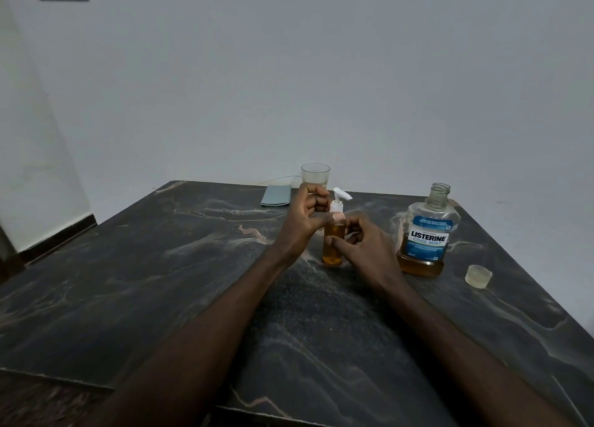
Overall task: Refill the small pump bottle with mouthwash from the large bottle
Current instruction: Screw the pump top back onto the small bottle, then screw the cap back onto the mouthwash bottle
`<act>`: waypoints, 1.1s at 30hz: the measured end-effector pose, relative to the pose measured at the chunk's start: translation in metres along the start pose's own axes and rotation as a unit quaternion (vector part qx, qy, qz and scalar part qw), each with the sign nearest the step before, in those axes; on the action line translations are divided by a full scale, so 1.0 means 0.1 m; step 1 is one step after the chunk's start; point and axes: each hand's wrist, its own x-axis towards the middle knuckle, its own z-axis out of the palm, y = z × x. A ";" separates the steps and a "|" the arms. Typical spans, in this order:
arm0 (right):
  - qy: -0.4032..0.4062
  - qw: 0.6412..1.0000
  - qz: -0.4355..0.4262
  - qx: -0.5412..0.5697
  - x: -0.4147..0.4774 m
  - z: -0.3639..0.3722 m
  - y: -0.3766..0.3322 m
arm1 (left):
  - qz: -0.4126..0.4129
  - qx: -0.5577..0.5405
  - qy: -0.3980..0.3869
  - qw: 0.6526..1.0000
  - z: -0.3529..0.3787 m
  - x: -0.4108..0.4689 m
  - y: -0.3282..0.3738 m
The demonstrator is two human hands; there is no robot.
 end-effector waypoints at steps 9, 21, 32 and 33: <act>0.019 1.000 0.007 0.012 -0.01 0.01 0.01 | -0.015 -0.009 -0.023 1.000 -0.01 -0.03 0.02; 0.091 0.991 -0.086 0.038 -0.15 -0.24 -0.25 | 0.021 -0.081 0.034 0.996 0.04 -0.02 0.26; 0.409 0.907 -0.061 -0.080 -0.43 -1.61 -0.15 | 0.384 0.193 0.263 0.864 0.52 0.00 1.09; 0.360 0.927 0.016 -0.103 -0.39 -1.77 0.02 | 0.376 0.203 0.230 0.874 0.69 -0.03 1.13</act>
